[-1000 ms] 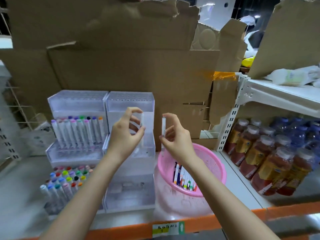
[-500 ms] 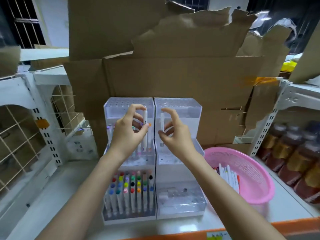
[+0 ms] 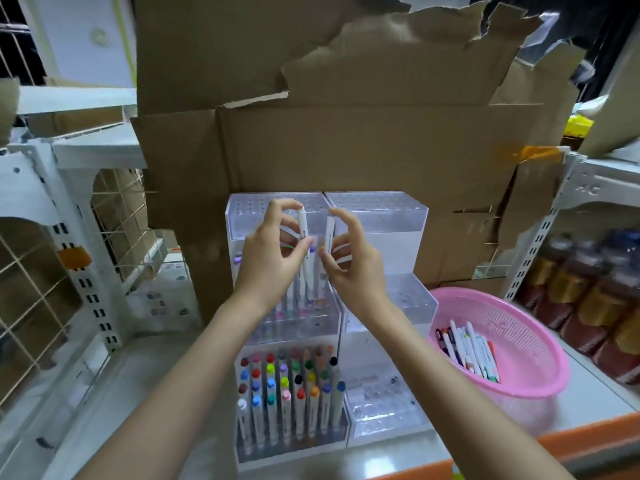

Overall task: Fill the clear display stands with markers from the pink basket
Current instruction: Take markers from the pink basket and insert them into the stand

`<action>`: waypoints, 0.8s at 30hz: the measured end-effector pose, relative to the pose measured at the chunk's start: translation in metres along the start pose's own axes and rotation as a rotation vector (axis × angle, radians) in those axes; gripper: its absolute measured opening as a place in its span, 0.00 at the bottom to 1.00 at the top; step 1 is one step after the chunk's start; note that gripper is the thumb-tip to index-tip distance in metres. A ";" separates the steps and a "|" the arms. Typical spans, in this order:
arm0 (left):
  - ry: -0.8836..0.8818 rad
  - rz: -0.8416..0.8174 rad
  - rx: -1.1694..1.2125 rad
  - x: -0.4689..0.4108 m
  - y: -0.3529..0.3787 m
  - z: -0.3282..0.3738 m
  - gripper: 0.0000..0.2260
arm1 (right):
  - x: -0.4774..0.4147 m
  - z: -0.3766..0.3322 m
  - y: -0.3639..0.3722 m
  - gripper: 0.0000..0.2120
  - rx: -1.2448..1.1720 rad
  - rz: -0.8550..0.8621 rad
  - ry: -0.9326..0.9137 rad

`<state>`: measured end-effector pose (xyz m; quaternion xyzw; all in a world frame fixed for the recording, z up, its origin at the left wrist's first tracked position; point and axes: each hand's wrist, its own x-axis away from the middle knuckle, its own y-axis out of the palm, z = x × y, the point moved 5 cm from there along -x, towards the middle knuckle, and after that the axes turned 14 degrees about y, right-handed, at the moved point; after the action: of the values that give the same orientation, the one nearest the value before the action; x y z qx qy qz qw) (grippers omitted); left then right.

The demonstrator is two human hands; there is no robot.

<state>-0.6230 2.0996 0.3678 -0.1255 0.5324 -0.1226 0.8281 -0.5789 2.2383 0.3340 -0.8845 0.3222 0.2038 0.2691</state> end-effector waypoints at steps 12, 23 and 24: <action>0.053 -0.113 -0.115 0.001 0.011 -0.007 0.19 | 0.004 0.017 -0.002 0.27 -0.123 0.067 -0.018; -0.019 -0.097 -0.086 -0.001 0.008 -0.008 0.14 | 0.005 0.019 0.002 0.26 -0.109 0.036 -0.068; -0.016 -0.107 -0.093 0.000 0.008 -0.008 0.14 | 0.005 0.019 0.002 0.26 -0.108 0.035 -0.070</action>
<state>-0.6295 2.1067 0.3621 -0.1928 0.5235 -0.1408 0.8179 -0.5802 2.2462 0.3154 -0.8844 0.3164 0.2563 0.2283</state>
